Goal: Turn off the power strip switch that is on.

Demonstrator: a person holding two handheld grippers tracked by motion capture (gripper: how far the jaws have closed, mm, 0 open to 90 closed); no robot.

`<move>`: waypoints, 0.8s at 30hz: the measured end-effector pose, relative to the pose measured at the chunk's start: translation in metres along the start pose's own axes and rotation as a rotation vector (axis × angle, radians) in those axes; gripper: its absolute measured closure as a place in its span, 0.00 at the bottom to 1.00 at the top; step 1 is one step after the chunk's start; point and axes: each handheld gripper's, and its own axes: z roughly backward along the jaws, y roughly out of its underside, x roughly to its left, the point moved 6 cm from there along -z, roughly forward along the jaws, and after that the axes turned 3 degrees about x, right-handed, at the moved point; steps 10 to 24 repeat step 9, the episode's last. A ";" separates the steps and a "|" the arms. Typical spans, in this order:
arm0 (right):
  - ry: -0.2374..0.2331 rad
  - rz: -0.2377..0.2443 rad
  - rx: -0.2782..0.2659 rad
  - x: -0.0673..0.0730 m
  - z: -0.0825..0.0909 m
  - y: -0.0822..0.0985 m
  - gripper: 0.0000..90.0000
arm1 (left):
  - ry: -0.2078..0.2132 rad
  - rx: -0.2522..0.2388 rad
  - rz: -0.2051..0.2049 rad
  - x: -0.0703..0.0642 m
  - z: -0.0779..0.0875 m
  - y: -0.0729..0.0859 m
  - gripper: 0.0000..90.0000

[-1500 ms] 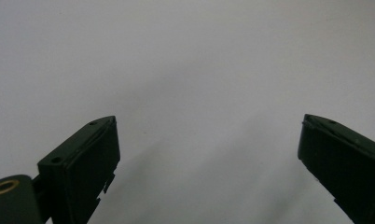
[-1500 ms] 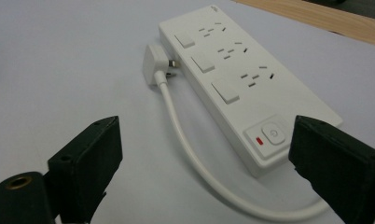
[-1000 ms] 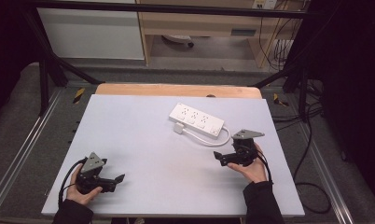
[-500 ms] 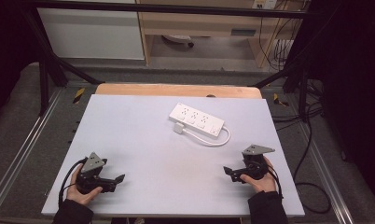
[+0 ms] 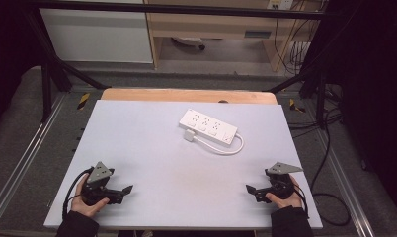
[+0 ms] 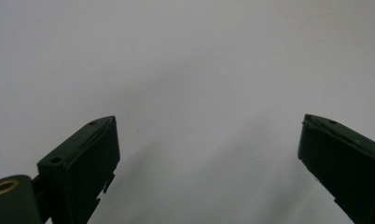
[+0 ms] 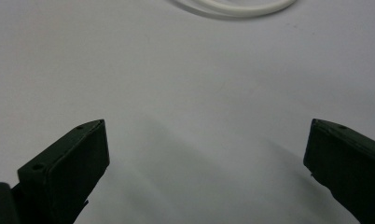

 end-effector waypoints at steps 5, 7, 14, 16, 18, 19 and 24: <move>-0.002 0.002 -0.006 0.001 0.002 0.000 0.01 | 0.001 0.001 -0.002 -0.001 0.000 0.000 0.06; -0.002 0.000 -0.007 0.000 0.002 0.001 0.01 | 0.001 0.000 -0.004 -0.001 0.000 -0.001 0.06; 0.001 -0.006 -0.006 -0.001 0.002 0.001 0.01 | 0.003 0.001 -0.004 -0.002 0.000 -0.001 0.06; 0.001 -0.006 -0.006 -0.001 0.002 0.001 0.01 | 0.003 0.001 -0.004 -0.002 0.000 -0.001 0.06; 0.001 -0.006 -0.006 -0.001 0.002 0.001 0.01 | 0.003 0.001 -0.004 -0.002 0.000 -0.001 0.06; 0.001 -0.006 -0.006 -0.001 0.002 0.001 0.01 | 0.003 0.001 -0.004 -0.002 0.000 -0.001 0.06; 0.001 -0.006 -0.006 -0.001 0.002 0.001 0.01 | 0.003 0.001 -0.004 -0.002 0.000 -0.001 0.06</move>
